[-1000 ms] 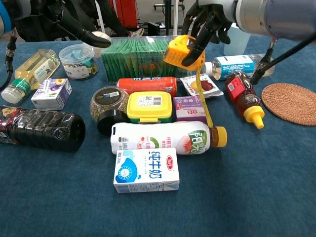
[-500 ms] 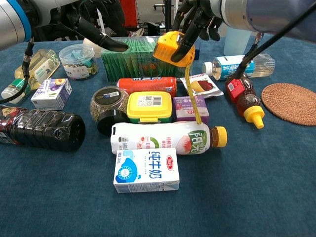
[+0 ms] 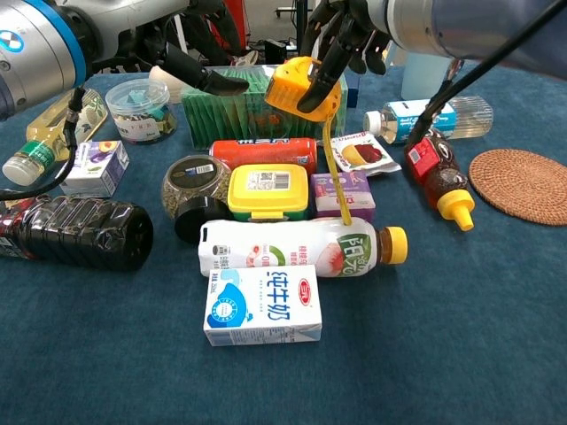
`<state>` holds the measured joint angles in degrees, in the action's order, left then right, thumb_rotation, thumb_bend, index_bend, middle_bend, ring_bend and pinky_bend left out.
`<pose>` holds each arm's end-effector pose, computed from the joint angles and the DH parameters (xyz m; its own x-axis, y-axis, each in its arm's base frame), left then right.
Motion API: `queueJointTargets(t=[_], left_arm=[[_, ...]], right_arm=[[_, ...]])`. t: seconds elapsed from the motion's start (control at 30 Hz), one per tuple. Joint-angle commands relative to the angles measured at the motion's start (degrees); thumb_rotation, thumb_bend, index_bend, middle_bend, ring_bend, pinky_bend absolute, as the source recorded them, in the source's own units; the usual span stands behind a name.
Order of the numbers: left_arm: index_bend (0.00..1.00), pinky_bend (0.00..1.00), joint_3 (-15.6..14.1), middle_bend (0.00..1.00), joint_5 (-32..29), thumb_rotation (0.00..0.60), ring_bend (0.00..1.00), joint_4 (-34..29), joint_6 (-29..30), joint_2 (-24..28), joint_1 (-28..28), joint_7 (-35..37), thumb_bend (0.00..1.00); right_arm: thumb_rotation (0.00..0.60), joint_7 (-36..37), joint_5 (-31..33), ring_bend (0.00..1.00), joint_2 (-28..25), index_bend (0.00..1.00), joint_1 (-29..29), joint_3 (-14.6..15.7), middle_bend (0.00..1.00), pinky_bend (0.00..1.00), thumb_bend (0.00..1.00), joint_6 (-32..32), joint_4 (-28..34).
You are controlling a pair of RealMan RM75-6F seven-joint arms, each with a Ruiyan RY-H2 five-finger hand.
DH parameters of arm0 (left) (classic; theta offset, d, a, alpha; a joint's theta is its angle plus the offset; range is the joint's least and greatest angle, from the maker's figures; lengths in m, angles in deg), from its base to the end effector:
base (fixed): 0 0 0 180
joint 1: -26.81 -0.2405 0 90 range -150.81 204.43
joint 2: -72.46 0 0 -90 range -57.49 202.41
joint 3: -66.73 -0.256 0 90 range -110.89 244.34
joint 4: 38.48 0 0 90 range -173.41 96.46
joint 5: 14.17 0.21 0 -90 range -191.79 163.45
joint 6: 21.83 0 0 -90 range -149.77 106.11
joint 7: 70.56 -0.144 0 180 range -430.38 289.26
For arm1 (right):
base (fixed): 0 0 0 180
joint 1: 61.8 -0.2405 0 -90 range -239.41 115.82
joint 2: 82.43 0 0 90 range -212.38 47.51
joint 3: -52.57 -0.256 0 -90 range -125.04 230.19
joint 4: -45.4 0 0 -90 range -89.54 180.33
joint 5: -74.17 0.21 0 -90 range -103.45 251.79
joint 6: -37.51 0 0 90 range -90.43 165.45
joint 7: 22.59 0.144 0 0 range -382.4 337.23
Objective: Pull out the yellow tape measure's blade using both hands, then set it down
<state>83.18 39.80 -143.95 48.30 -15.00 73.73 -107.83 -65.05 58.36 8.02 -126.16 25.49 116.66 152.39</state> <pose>-0.0541 0.3239 0.0237 0.3450 0.1028 0.9330 0.8817 -0.3763 -0.2845 0.0040 -0.3514 0.0183 0.1873 -0.2796 0.9417 -0.9816 -0.0881 0.1691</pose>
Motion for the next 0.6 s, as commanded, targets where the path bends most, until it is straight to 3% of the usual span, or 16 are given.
queueJointTargets(t=[0.03,0.6], left_arm=[[0.3,0.37,-0.01,0.23,-0.22,0.386,0.19,0.28,0.22,-0.4,0.27,-0.23,0.17],[0.3,0.37,-0.33,0.23,-1.09,0.385,0.19,1.56,1.21,-2.56,1.55,-1.54,0.17]], right_arm=[[0.6,-0.03,-0.16,0.78,0.04,0.69,0.07,0.01,0.64,0.78,0.3,-0.01,0.15],[0.6,-0.47,-0.64,0.78,-0.14,0.69,0.31,-0.46,0.64,0.78,0.31,0.41,1.1]])
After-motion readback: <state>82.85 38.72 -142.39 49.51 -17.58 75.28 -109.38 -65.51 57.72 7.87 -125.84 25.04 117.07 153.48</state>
